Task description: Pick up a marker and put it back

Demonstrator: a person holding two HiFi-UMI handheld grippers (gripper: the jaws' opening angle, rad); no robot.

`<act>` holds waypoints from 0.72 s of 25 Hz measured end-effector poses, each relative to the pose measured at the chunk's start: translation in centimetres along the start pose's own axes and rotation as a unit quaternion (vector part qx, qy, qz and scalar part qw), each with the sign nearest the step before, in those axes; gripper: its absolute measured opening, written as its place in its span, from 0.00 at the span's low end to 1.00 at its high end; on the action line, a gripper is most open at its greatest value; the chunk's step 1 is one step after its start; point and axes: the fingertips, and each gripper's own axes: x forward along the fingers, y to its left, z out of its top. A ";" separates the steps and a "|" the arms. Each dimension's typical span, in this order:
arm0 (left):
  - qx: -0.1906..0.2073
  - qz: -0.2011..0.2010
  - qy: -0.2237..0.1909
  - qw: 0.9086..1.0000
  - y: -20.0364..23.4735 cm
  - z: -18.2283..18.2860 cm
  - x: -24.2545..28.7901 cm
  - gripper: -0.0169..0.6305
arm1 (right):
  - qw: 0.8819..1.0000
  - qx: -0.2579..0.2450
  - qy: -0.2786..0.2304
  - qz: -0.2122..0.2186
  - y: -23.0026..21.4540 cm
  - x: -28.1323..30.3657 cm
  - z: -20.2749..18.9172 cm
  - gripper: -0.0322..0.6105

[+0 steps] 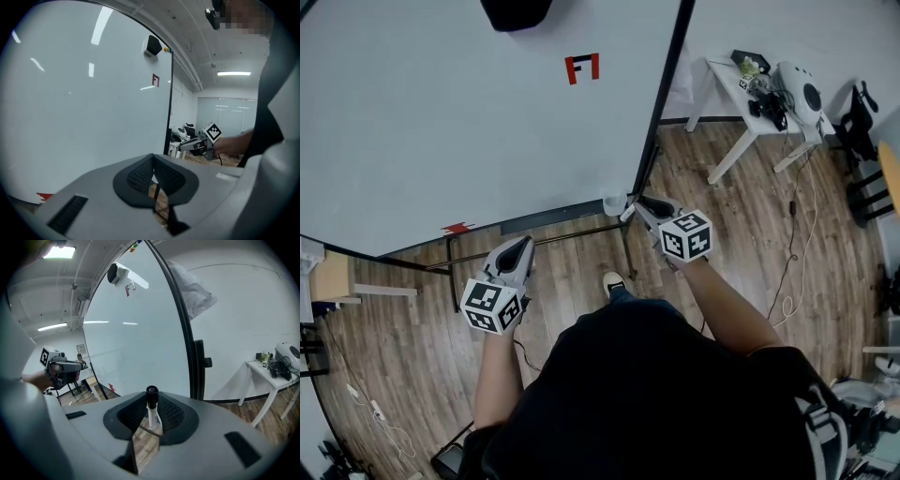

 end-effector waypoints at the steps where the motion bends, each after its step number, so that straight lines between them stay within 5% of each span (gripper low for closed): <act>1: 0.001 -0.001 0.000 1.000 -0.1 0.0 -0.1 0.05 | 1.000 0.001 -0.001 -0.001 0.1 -0.2 -0.1 0.15; 18: 0.009 -0.006 0.000 1.000 -2.0 0.4 0.3 0.05 | 1.000 0.004 -0.003 0.003 0.1 -1.8 -0.7 0.15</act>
